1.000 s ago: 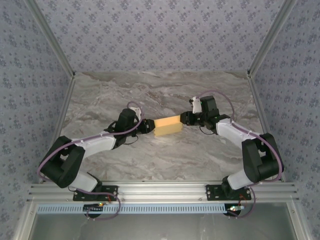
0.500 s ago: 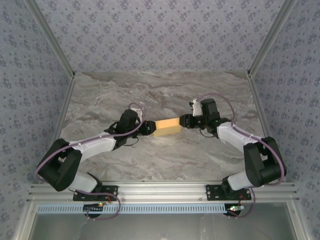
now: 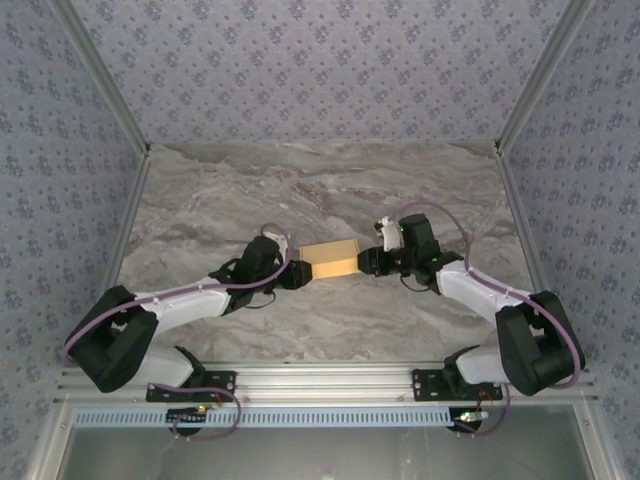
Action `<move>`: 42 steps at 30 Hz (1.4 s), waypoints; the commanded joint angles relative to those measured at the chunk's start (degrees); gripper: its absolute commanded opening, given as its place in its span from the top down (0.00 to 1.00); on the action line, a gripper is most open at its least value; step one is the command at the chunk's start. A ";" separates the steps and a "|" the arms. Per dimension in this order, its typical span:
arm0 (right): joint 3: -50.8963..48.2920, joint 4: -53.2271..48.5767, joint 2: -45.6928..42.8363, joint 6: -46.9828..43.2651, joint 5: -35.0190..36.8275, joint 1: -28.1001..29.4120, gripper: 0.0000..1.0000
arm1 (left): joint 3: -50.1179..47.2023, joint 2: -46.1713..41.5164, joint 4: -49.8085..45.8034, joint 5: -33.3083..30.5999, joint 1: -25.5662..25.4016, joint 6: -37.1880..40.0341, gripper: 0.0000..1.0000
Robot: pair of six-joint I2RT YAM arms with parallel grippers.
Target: Fold the paper box
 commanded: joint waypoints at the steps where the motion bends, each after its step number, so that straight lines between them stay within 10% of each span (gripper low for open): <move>1: -1.20 -0.76 0.82 -1.17 1.01 1.62 0.70 | 0.86 2.17 -0.23 -0.49 -0.87 1.38 0.60; 12: 3.48 -9.40 4.46 -2.50 11.86 2.19 0.57 | 5.59 4.08 -8.88 -5.77 -0.69 6.30 0.44; 42: 12.22 5.01 18.62 8.74 4.69 1.02 0.59 | 15.23 16.24 -1.35 5.57 8.27 0.73 0.40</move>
